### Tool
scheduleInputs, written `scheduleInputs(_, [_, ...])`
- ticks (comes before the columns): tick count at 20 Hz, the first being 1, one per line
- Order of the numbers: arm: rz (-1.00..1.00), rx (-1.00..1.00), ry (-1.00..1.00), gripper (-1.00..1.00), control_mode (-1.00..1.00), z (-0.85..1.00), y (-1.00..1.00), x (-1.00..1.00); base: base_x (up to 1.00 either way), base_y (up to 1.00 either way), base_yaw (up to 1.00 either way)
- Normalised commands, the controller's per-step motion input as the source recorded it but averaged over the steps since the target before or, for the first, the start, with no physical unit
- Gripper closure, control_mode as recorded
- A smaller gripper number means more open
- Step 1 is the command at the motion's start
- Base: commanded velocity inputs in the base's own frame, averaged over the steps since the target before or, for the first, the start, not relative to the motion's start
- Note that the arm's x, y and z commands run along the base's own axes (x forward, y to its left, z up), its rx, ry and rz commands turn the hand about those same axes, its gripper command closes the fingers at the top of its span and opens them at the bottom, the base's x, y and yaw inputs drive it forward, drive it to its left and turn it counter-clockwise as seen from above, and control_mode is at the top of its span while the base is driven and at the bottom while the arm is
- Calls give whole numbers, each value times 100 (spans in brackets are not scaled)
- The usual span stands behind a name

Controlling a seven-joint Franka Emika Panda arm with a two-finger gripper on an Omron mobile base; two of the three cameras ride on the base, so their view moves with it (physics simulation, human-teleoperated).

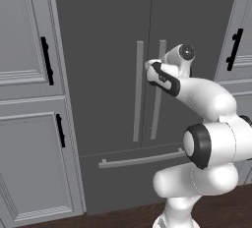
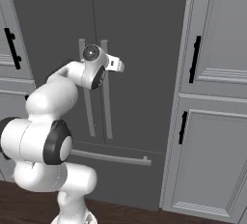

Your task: Take the strawberry from the fridge and place it on top of the pancake, located on the dining counter.

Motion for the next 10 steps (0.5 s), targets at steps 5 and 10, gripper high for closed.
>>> scheduleInputs(5, [0, 0, 0, 100, -100, 0, 0, 7, 0, 0, 0])
scheduleInputs(10, [0, -1, 5, 100, -100, -22, -32, -42, 0, 0, 0])
